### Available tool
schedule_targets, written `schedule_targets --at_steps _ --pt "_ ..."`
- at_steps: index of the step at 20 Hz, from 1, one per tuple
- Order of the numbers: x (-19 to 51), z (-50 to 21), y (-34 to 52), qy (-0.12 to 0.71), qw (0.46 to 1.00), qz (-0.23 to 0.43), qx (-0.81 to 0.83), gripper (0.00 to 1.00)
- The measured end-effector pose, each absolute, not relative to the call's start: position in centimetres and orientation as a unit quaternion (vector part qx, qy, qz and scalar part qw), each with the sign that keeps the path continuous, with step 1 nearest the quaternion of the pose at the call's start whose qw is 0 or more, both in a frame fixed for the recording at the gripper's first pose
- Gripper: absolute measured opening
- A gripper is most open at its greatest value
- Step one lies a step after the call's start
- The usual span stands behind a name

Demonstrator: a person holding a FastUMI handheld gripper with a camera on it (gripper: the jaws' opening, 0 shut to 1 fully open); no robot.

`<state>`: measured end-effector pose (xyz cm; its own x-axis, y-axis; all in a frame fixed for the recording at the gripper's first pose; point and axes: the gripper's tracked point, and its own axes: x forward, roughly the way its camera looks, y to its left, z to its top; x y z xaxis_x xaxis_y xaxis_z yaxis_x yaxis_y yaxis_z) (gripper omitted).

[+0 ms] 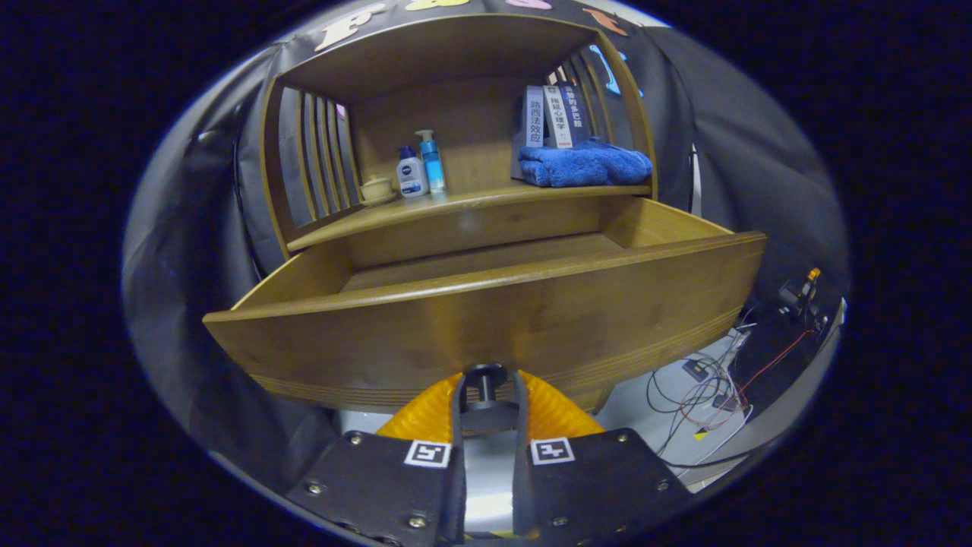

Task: Pull open the drawer, take out the items inside it, and place them on the countertop above the cabinet.

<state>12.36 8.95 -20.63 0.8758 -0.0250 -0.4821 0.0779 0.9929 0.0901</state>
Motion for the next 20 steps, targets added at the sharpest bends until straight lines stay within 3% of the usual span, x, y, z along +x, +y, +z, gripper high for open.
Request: schedule_targets --at_steps 5,8,10,15,20 --pt "12.3 -20.6 9.0 0.247 0.967 -0.028 0.053 0.24" --pt "12.3 -20.4 9.3 0.252 0.966 -0.03 0.038 0.34" --pt "12.1 -18.1 9.8 0.225 0.973 -0.02 0.038 0.44" --pt "12.8 -9.0 10.1 0.119 0.992 -0.023 0.046 0.49" --pt "19.2 -9.5 10.4 0.203 0.978 -0.036 0.021 0.53"
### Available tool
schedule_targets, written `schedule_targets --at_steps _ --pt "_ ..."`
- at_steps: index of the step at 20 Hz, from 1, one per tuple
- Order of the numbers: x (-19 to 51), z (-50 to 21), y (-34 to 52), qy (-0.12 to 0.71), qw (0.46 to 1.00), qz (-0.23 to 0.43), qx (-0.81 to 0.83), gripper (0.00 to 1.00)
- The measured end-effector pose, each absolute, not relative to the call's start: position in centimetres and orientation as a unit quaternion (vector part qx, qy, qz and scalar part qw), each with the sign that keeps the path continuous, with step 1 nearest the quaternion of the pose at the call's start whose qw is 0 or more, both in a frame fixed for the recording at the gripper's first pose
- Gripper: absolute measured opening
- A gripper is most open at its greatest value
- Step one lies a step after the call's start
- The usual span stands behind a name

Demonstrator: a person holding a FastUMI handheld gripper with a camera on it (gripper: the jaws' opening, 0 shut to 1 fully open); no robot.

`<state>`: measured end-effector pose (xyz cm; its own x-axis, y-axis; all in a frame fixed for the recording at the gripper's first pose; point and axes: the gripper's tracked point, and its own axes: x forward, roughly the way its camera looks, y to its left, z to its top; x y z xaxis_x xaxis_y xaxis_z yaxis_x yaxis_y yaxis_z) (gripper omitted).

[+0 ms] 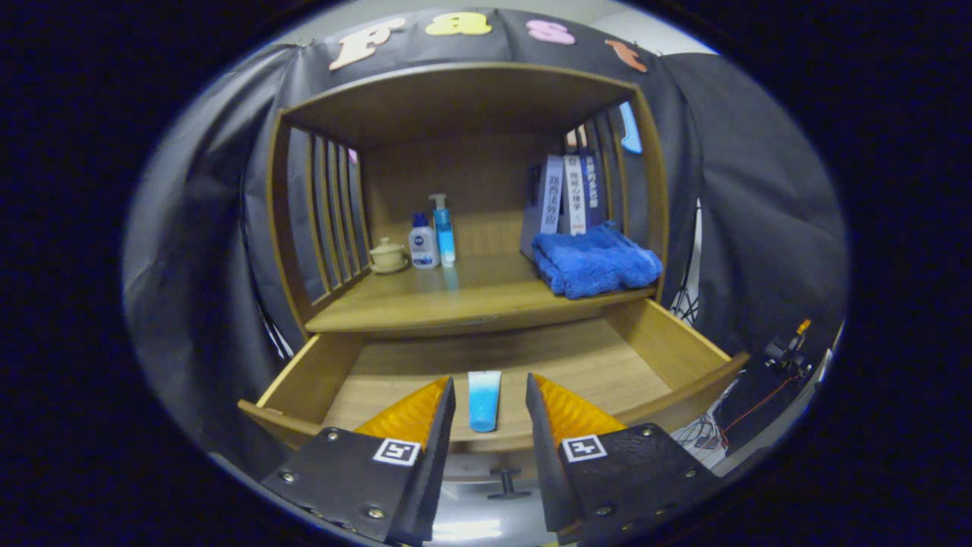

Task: Pull open the drawer, take out the items inside it, and place them on the countertop above the cabinet.

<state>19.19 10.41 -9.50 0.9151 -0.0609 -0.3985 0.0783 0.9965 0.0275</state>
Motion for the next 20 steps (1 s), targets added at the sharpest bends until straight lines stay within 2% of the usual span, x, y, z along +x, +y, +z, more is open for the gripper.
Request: schedule_targets --at_steps 4,10,17,20 --pt "24.4 -12.4 10.9 0.299 0.952 -0.059 0.037 0.54" --pt "26.1 -19.4 11.4 0.462 0.883 -0.081 0.02 0.54" --pt "24.7 -24.4 11.0 0.564 0.819 -0.103 0.019 0.54" --pt "24.5 -24.1 11.3 0.568 0.815 -0.111 0.024 0.54"
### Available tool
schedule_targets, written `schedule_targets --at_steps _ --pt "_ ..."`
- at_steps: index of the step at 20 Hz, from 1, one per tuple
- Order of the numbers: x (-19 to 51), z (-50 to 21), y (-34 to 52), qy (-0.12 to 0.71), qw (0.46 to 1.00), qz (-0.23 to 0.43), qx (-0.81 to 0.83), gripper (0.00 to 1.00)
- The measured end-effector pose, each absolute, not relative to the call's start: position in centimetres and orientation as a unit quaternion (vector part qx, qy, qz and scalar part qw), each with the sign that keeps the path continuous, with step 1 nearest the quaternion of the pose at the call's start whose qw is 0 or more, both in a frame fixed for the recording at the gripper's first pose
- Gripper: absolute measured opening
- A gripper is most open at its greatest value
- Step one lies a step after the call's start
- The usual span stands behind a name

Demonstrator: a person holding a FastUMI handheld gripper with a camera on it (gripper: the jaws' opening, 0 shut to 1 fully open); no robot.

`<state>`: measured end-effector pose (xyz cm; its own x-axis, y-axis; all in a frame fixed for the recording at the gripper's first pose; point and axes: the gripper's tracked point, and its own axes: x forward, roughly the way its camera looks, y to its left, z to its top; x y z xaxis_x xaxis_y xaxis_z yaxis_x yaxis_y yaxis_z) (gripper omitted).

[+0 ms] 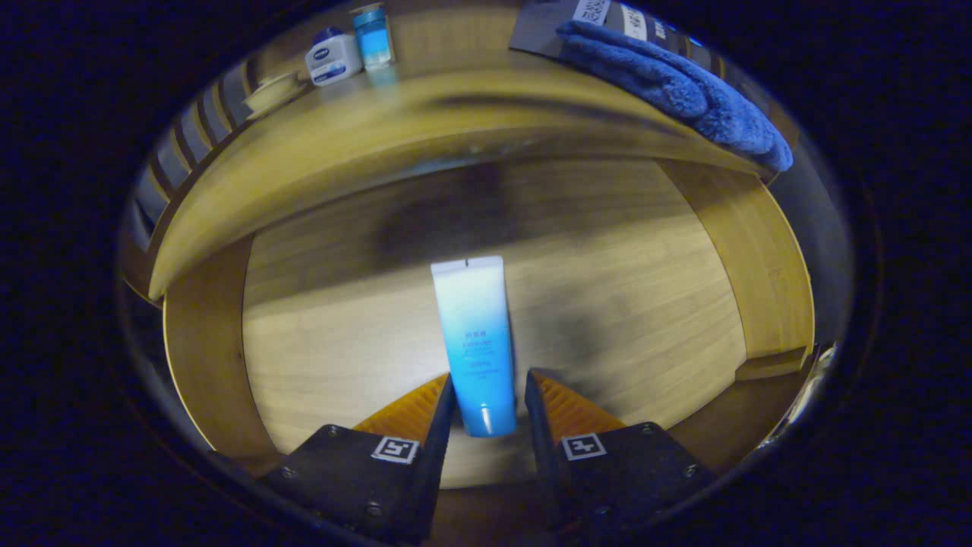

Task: Pull open the drawer, take out the items inside it, and place them on the countertop above the cabinet.

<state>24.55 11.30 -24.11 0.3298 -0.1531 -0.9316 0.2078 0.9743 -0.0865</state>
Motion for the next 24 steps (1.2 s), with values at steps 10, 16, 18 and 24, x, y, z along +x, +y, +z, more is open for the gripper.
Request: schedule_targets --at_steps 10,16,18,24 --pt "25.7 -22.3 11.1 0.533 0.838 -0.118 0.001 0.33" --pt "26.6 -19.2 11.3 0.476 0.867 -0.145 -0.025 0.33" --pt "26.8 -17.7 11.5 0.456 0.877 -0.147 -0.025 0.33" --pt "31.4 -13.8 12.6 0.415 0.901 -0.126 -0.025 0.33"
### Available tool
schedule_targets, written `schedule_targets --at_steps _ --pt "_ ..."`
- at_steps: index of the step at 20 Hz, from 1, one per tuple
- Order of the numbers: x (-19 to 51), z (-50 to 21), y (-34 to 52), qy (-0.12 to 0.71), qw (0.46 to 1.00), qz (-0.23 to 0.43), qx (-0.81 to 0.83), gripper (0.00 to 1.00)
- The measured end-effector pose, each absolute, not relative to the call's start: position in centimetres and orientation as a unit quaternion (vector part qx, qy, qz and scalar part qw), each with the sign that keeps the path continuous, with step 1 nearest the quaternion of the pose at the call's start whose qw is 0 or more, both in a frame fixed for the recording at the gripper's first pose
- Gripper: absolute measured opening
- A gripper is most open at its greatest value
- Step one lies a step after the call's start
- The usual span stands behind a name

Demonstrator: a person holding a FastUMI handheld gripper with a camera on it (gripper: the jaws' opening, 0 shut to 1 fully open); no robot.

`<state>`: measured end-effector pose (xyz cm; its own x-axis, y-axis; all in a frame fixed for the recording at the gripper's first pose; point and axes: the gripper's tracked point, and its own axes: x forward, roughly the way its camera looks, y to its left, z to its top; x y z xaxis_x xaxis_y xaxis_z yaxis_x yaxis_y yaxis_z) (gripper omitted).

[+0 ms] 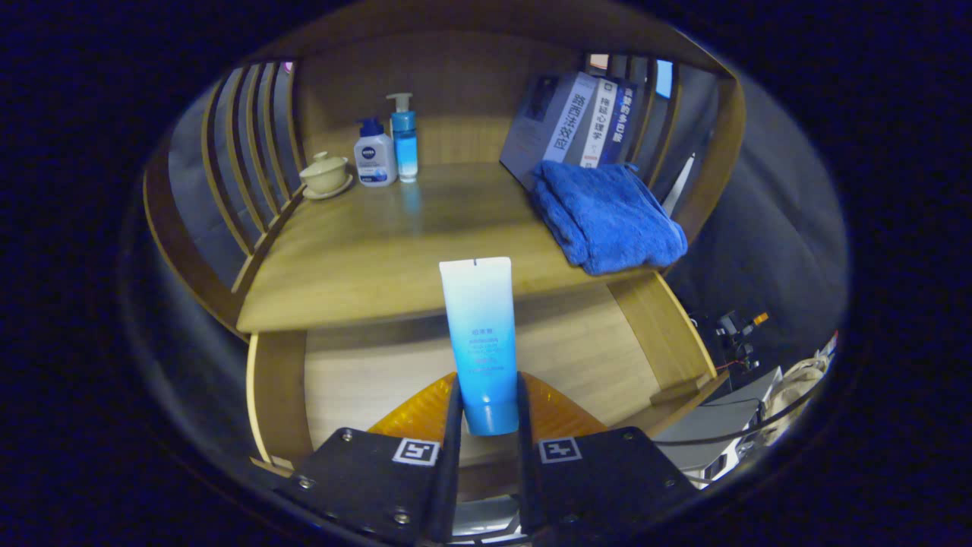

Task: Pull open the drawer, take out the items inside it, and place them on the countertop above the cabinet.

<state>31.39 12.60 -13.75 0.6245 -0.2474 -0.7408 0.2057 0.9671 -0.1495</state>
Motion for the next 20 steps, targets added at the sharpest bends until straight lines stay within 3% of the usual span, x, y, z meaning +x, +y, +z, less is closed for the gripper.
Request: schedule_targets --at_steps 6,13,17,20 --pt "39.2 -14.8 13.5 0.416 0.905 -0.082 -0.019 0.33" --pt "43.4 -16.0 13.1 0.411 0.909 -0.063 -0.015 0.33" --pt "43.1 -15.1 13.4 0.387 0.92 -0.048 -0.03 0.49" --pt "41.4 -12.9 14.4 0.341 0.939 -0.03 -0.027 0.7"
